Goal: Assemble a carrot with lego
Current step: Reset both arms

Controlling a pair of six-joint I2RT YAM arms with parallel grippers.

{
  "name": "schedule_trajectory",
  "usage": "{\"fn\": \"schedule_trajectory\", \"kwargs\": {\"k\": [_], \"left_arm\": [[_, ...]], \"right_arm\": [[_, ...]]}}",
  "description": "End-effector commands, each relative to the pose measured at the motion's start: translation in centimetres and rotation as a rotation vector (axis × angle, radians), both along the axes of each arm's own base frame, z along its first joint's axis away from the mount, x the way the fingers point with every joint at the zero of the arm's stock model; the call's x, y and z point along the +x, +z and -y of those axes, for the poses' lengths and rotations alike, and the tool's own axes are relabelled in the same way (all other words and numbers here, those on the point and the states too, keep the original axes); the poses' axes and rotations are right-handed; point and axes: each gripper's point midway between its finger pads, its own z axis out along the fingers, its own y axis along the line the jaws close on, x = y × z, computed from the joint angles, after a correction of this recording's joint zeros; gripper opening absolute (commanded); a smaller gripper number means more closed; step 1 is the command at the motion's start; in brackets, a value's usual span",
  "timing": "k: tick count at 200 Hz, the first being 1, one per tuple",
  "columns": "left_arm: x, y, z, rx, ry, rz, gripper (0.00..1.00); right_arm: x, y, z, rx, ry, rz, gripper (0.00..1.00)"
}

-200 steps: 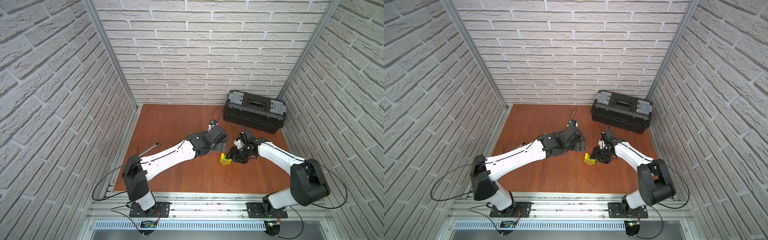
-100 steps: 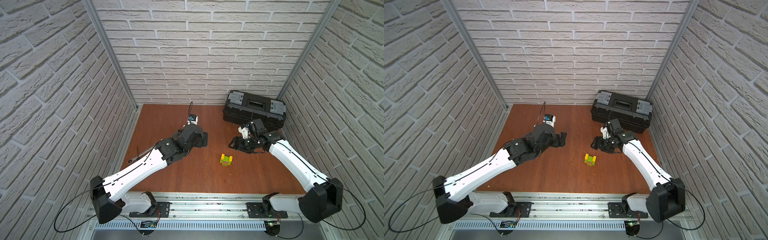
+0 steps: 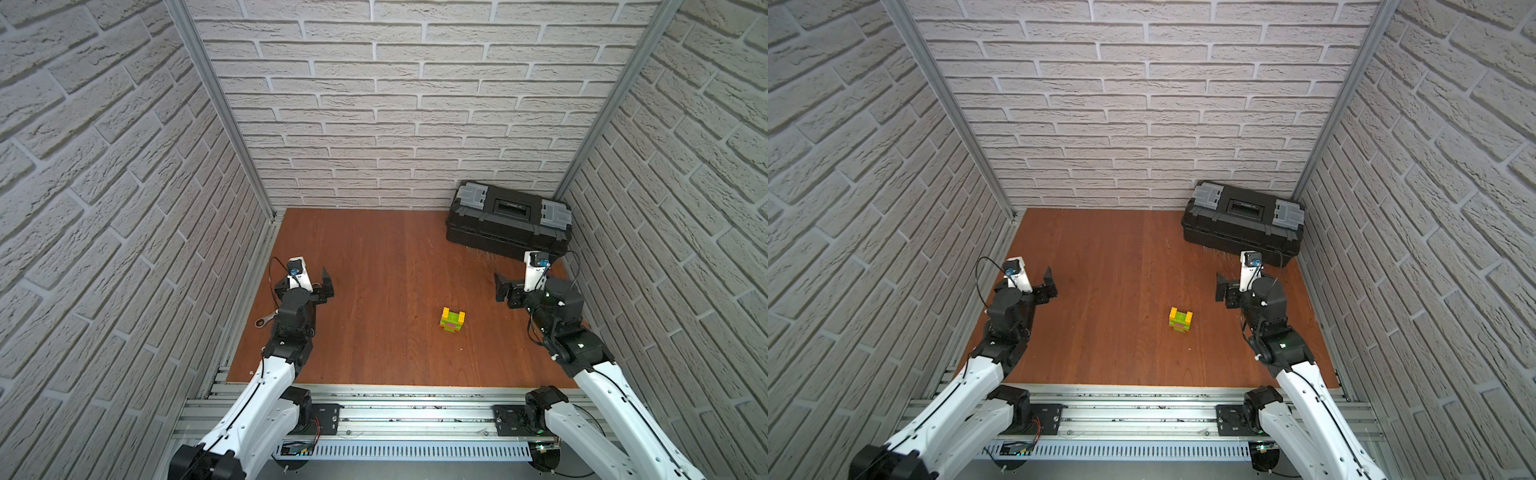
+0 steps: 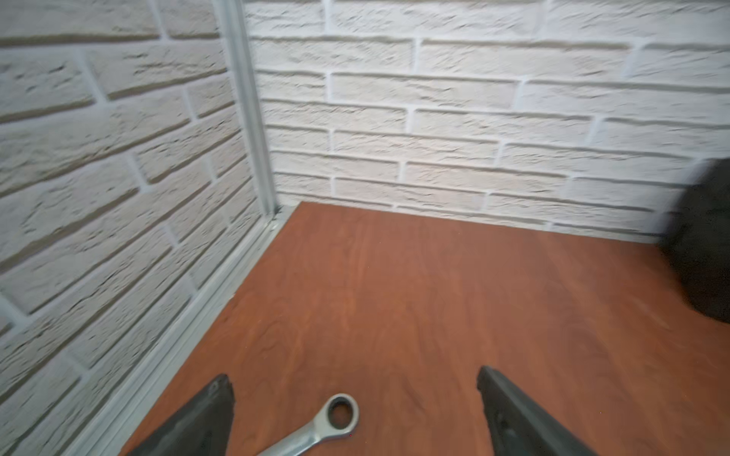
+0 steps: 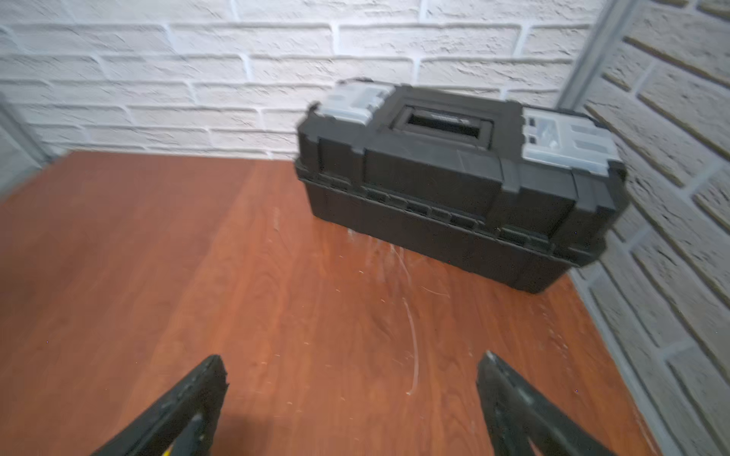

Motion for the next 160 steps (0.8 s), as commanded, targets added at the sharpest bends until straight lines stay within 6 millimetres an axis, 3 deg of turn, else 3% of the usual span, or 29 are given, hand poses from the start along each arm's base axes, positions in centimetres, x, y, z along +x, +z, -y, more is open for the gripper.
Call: {"fn": "schedule_trajectory", "kwargs": {"k": [1, 39, 79, 106, 122, 143, 160], "left_arm": [[1.1, 0.6, -2.6, -0.074, 0.066, 0.117, 0.98], [2.6, -4.8, -4.5, -0.033, 0.116, -0.014, 0.98], [4.0, -4.4, -4.3, 0.016, 0.077, -0.023, 0.98], [3.7, -4.8, -5.5, 0.023, 0.101, -0.032, 0.98], [3.7, -7.2, -6.4, 0.046, 0.142, -0.099, 0.98], [4.7, -9.2, -5.9, 0.042, 0.106, -0.112, 0.98], [5.7, -10.7, -4.8, 0.049, 0.034, -0.138, 0.98]], "right_arm": [[1.4, 0.4, 3.4, -0.069, -0.162, 0.144, 1.00], [2.0, -5.5, 4.5, -0.054, -0.206, 0.126, 1.00], [4.1, -9.9, 4.1, -0.068, -0.180, 0.072, 0.99], [7.2, -10.1, 2.6, -0.106, -0.090, 0.077, 0.99], [8.8, -11.8, 2.3, -0.124, -0.069, 0.029, 0.99], [8.5, -13.3, 2.9, -0.082, -0.073, 0.018, 0.99], [8.9, -12.9, 1.9, -0.089, -0.008, 0.080, 0.99]]}}
